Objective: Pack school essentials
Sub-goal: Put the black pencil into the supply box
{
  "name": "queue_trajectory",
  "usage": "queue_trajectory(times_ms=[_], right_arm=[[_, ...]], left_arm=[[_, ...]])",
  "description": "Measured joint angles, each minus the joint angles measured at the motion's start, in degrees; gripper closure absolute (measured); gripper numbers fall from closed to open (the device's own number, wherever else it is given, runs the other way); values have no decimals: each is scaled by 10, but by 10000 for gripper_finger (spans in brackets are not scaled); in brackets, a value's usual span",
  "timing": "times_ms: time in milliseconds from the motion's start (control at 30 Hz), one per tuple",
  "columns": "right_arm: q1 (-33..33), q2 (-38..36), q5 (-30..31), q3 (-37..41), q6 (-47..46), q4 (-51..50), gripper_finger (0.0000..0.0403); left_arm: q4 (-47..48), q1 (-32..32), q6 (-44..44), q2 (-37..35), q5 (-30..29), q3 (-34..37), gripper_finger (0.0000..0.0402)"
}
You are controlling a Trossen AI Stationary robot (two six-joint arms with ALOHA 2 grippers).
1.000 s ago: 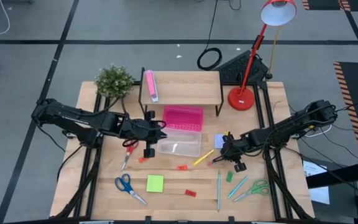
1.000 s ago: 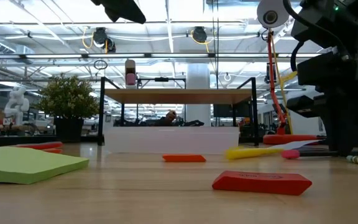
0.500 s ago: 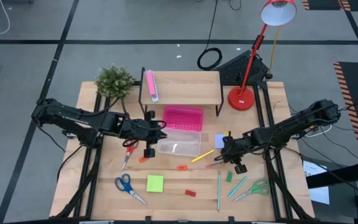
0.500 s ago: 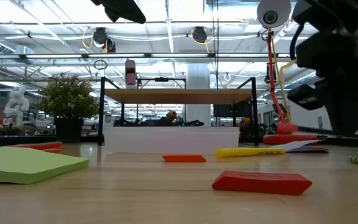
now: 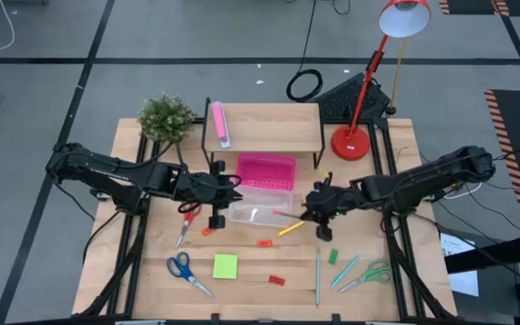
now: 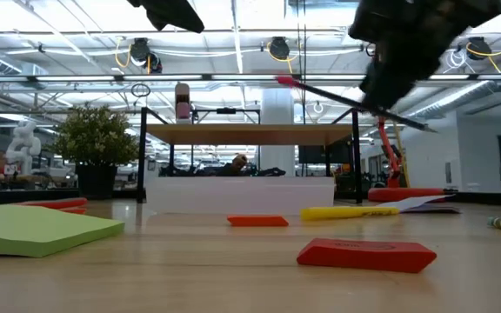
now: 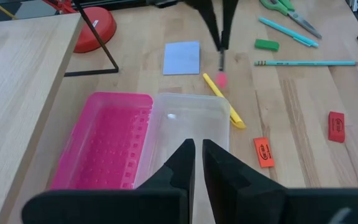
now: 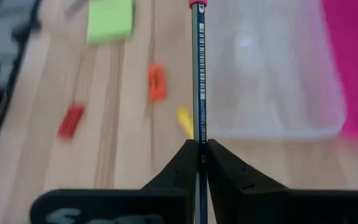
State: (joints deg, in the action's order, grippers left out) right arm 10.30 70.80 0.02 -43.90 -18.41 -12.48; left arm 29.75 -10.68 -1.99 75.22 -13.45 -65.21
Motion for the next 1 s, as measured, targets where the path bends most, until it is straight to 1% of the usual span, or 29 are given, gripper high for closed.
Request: queue_trajectory(times_ms=[167, 400, 567, 700, 800, 1000], right_arm=[[-37, 13, 0, 0, 4, 89, 387], [-70, 66, -2, -1, 9, 189, 387], [-80, 126, -5, -36, 17, 190, 387], [-87, 181, -30, -80, 43, 190, 387], [-93, 216, -32, -111, 55, 171, 387], [-103, 266, -32, -134, 88, 164, 387]], left_arm=[[0, 0, 0, 0, 0, 0, 366], [0, 0, 4, 0, 0, 0, 366], [0, 0, 4, 0, 0, 0, 366], [0, 0, 3, 0, 0, 0, 366], [0, 0, 3, 0, 0, 0, 366], [0, 0, 8, 0, 0, 0, 366]])
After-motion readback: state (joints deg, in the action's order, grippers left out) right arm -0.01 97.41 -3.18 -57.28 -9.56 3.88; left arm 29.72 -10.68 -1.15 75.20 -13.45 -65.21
